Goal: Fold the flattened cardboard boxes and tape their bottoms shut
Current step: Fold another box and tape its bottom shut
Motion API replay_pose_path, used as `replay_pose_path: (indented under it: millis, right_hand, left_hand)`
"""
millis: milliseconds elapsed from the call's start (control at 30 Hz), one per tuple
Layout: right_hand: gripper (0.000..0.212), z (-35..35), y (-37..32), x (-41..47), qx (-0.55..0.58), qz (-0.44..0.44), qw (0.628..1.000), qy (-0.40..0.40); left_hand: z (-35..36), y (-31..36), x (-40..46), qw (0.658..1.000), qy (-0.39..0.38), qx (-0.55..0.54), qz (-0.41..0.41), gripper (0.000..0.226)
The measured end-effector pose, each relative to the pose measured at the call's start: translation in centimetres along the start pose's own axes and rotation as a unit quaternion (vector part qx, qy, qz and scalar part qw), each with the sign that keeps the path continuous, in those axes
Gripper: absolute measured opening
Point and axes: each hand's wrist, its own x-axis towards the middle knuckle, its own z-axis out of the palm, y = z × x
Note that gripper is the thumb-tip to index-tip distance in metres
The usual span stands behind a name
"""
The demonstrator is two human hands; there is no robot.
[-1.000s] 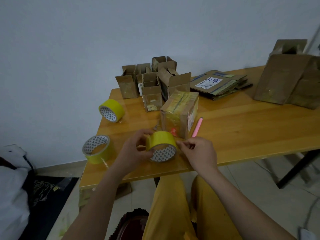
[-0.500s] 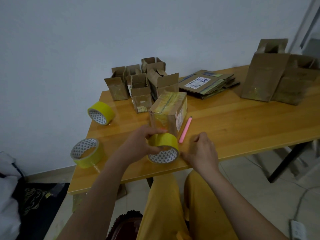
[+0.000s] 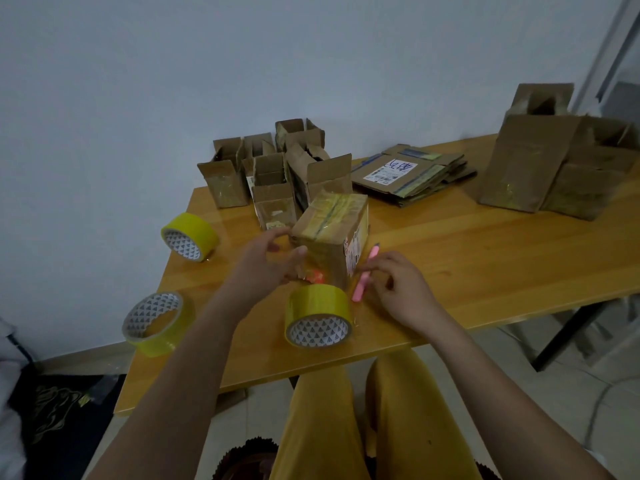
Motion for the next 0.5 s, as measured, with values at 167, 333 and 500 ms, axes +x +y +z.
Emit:
replay_pose_path:
  millis: [167, 333, 500]
  right_hand:
    - [0.023, 0.9, 2.2, 1.4, -0.146, -0.034, 0.989, -0.013]
    - [0.028, -1.4, 3.2, 3.3, -0.175, 0.017, 0.983, 0.044]
    - [0.054, -3.6, -1.0, 7.3, 0.097, 0.065, 0.989, 0.089]
  left_hand:
    - [1.4, 0.7, 2.3, 0.984, -0.056, -0.132, -0.109, 0.051]
    - [2.1, 1.1, 3.9, 0.985, -0.070, -0.113, -0.113, 0.047]
    - [-0.6, 2.2, 5.1, 0.986, -0.142, -0.017, -0.083, 0.037]
